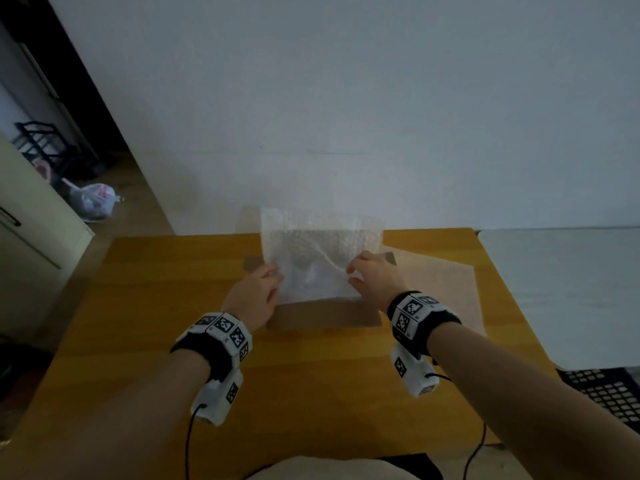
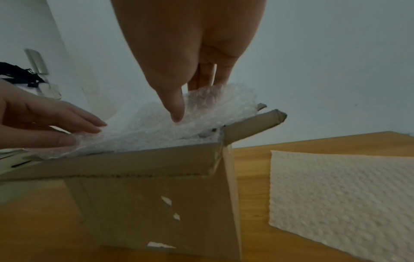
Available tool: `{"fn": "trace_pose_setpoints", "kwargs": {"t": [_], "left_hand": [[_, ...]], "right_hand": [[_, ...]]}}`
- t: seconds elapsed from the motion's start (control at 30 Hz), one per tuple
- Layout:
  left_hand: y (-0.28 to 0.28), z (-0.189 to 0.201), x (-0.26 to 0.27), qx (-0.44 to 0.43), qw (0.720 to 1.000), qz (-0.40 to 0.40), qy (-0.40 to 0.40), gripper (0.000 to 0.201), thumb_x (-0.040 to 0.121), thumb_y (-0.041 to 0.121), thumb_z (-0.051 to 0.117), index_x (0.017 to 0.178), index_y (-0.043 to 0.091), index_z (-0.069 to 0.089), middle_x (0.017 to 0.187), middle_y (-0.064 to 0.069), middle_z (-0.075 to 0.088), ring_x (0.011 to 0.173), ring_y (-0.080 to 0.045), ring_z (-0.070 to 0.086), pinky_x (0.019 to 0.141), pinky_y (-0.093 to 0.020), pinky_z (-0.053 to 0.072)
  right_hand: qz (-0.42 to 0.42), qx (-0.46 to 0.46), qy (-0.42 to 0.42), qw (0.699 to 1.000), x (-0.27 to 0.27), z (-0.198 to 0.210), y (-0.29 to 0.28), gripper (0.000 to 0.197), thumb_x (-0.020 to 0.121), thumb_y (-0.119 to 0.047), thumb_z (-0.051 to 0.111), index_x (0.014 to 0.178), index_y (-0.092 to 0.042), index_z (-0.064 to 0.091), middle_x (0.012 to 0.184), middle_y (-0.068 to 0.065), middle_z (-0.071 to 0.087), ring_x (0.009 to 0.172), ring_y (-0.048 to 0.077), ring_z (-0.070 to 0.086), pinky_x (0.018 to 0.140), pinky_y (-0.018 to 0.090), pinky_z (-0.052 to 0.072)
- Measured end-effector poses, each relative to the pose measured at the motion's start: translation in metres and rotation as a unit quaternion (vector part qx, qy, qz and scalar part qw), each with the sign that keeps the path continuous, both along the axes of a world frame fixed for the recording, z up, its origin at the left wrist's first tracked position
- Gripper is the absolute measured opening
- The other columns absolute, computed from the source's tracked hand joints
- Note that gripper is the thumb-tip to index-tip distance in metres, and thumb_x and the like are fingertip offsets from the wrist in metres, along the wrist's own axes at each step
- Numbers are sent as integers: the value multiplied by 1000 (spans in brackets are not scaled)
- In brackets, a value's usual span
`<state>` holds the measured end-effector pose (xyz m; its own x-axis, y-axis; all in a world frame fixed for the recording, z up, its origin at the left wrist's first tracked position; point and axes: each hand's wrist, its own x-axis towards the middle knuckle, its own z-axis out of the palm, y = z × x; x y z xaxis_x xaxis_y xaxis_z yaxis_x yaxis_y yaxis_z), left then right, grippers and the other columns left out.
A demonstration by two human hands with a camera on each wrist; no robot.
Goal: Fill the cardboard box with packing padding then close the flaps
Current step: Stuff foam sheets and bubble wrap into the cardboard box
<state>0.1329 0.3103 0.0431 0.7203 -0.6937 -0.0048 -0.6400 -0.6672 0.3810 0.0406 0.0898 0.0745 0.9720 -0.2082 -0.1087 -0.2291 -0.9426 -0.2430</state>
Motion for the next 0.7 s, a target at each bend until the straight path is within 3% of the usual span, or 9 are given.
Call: {"fn": "trace_pose_setpoints", "kwargs": {"t": [0.1,0.17,0.27,0.33,0.37,0.43,0.57,0.63,0.7], "left_hand": [[3,-7,2,29,999,4,-15,36,97,18,44,132,14,54,148,0,36,126,-19,46,99,-28,42],[3,-8,3,51,997,-3,-64,30,94,17,50,122,13,61,143,-5,43,124,-23,47,94,-33,46],[-1,-2,1,95,982,-56,-153,18,70,7,78,87,12,74,107,-9,66,98,-27,62,77,-36,54],[-6,-2,-1,107,974,-96,-174,13,67,10,81,75,15,72,86,-3,67,80,-22,64,65,-31,53],[-8,-1,-3,97,975,-113,-167,4,76,14,75,77,15,71,85,-3,66,79,-21,63,65,-30,52],[-10,-3,-5,82,983,-113,-116,23,95,25,49,94,14,69,98,-3,65,89,-21,61,75,-31,50],[-16,-5,-8,116,982,-122,-88,58,96,47,11,133,23,49,116,-4,60,105,-22,55,89,-33,44],[-21,-5,-9,162,973,-138,-83,58,95,52,8,141,32,36,120,-5,57,109,-24,51,93,-34,41],[-26,-8,-10,193,969,-140,-62,51,97,53,15,140,35,35,125,-7,52,114,-26,48,95,-35,39]], "right_hand": [[6,6,46,999,9,-6,-1,25,93,-23,52,117,-16,59,128,2,53,111,22,55,88,33,48],[12,11,78,997,12,-10,-2,28,92,-22,53,119,-17,58,129,2,51,114,23,54,92,35,49],[31,17,115,993,14,-9,-5,34,92,-25,54,125,-17,55,133,2,49,119,23,52,97,36,46],[53,13,127,990,12,-3,-11,37,92,-29,55,128,-18,53,135,2,49,121,22,51,98,34,43],[63,12,127,990,12,2,-15,38,93,-31,54,128,-18,53,136,2,50,120,22,51,98,33,42],[68,19,115,991,10,11,-22,36,93,-33,53,127,-20,55,135,1,52,119,21,52,98,33,41],[38,66,112,991,11,18,-34,29,90,-31,59,117,-23,62,127,-2,59,107,16,58,88,28,46],[48,72,144,986,12,15,-31,31,89,-29,61,119,-23,62,125,-1,61,104,14,60,87,28,48],[62,66,176,980,13,9,-25,37,91,-24,59,128,-21,57,129,0,59,111,16,59,92,30,48]]}}
